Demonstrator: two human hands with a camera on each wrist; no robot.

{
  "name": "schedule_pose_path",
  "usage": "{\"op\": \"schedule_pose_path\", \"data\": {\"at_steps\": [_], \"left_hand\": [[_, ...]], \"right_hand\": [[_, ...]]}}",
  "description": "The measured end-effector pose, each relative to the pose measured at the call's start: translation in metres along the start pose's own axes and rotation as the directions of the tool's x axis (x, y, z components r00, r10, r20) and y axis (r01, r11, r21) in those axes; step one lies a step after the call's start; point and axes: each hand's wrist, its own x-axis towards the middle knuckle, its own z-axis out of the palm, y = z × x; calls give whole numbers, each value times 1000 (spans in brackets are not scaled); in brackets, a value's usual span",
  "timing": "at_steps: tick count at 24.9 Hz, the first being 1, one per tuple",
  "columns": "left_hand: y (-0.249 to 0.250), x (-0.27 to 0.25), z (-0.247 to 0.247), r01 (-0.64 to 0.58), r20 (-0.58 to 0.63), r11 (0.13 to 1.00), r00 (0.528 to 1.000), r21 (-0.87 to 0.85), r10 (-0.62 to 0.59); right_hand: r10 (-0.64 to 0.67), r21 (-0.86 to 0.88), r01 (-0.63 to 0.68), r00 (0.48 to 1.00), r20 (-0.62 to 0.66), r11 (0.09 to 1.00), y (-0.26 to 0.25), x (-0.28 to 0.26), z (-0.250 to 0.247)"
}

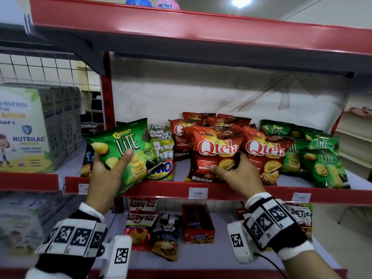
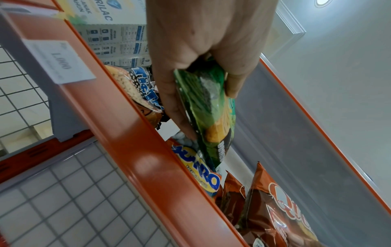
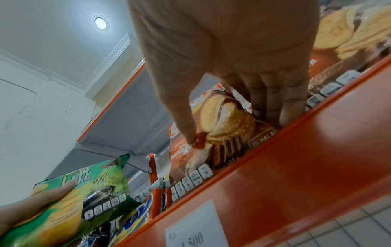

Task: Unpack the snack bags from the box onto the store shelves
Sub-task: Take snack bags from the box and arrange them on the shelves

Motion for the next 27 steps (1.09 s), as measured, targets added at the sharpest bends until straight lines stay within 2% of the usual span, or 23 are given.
{"op": "schedule_pose_path", "data": {"at_steps": [5, 10, 14, 16, 17, 19, 21, 22, 24, 27], "left_hand": [[4, -3, 0, -11, 21, 999, 1000, -34, 11], [12, -11, 3, -4, 31, 990, 999, -140, 9], [21, -26, 18, 37, 89, 981, 996, -190, -21], [22, -38, 34, 70, 158, 974, 987, -217, -36], [23, -45, 44, 84, 196, 970, 980, -229, -38], [25, -62, 70, 110, 295, 962, 955, -250, -33], [25, -82, 103, 133, 407, 956, 913, -262, -16], [25, -92, 121, 137, 453, 956, 891, -258, -6], [25, -109, 157, 142, 530, 960, 848, -241, 8], [20, -129, 202, 200, 637, 951, 771, -237, -4]], "right_hand": [[-72, 34, 75, 994, -78, 997, -2, -10, -10], [-115, 34, 124, 975, -190, 992, -3, -15, -13], [-172, 140, 219, 943, -287, 966, -9, -27, -17], [-235, 253, 295, 941, -243, 921, -13, -38, -26], [-273, 349, 310, 950, -153, 884, -16, -44, -32], [-347, 520, 264, 936, 67, 812, -15, -52, -49], [-388, 547, 242, 906, 167, 801, -5, -54, -69], [-397, 529, 257, 902, 170, 809, 2, -53, -80], [-355, 489, 248, 925, 137, 836, 21, -48, -105], [-275, 460, 233, 961, 26, 857, 53, -30, -150]]}}
